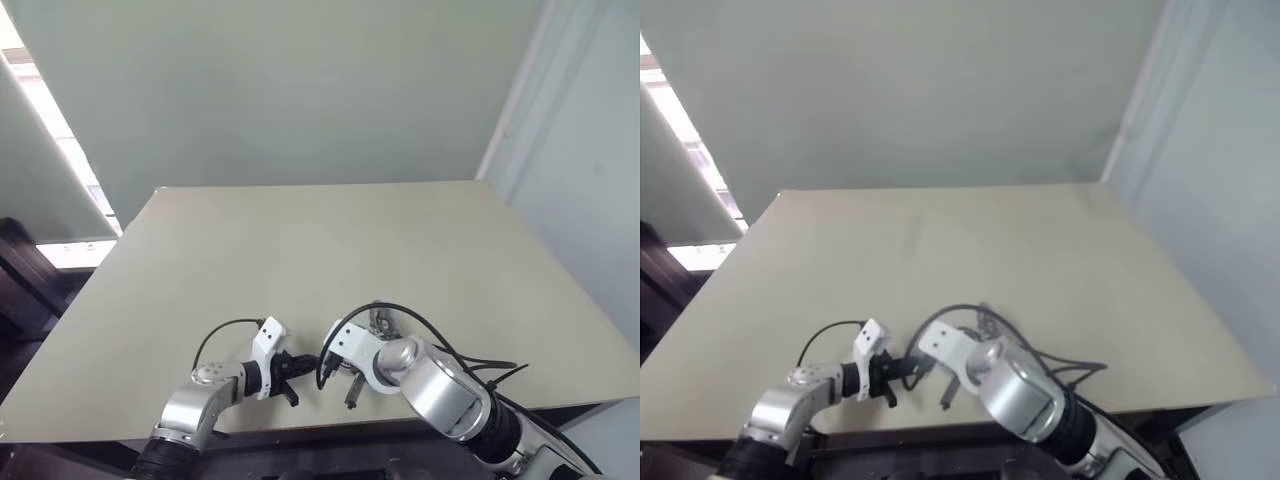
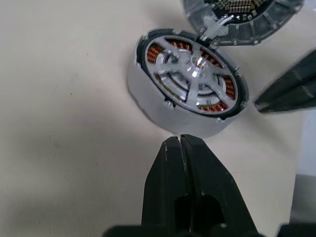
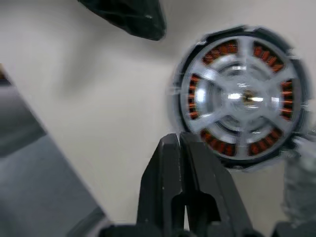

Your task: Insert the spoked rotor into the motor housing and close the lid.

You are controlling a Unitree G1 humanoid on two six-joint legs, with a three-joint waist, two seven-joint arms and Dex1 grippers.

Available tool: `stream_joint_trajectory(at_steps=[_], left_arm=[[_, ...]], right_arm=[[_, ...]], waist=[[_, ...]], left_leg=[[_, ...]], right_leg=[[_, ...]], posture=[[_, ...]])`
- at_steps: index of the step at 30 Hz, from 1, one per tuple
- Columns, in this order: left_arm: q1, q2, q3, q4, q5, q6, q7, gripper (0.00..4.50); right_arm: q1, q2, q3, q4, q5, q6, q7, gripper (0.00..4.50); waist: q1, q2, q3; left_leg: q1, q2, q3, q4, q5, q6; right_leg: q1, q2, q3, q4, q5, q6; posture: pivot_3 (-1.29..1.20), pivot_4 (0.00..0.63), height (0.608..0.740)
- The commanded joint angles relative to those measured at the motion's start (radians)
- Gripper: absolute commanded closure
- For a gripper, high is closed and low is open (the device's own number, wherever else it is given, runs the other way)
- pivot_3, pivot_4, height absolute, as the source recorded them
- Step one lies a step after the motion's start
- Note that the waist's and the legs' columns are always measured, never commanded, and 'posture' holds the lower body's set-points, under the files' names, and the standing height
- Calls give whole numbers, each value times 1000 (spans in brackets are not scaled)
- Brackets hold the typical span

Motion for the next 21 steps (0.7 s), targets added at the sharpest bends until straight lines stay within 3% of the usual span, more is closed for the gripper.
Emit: stream_joint_trajectory(at_steps=[1,12,15,21], left_arm=[[-6,0,11,-7,-1,-20,-3,4500],[0,10,30,4,-2,-22,-3,4500],[1,13,34,-1,-3,-16,0,4500],[-1,25,43,49,0,-43,-15,4500]], right_arm=[[-32,31,-28,-28,64,53,-31,4425],[-24,-58,-57,-115,187,-34,-91,4425],[-11,-103,-58,-158,187,-81,-121,3806],[23,-159,-114,-260,207,-143,-146,1740]], waist=[[0,0,0],[0,0,0],[0,0,0],[0,0,0]], left_leg=[[0,0,0,0,0,0],[0,0,0,0,0,0],[0,0,0,0,0,0],[0,0,0,0,0,0]], right_leg=[[0,0,0,0,0,0],[0,0,0,0,0,0],[0,0,0,0,0,0],[0,0,0,0,0,0]], posture=[[0,0,740],[0,0,740],[0,0,740],[0,0,740]])
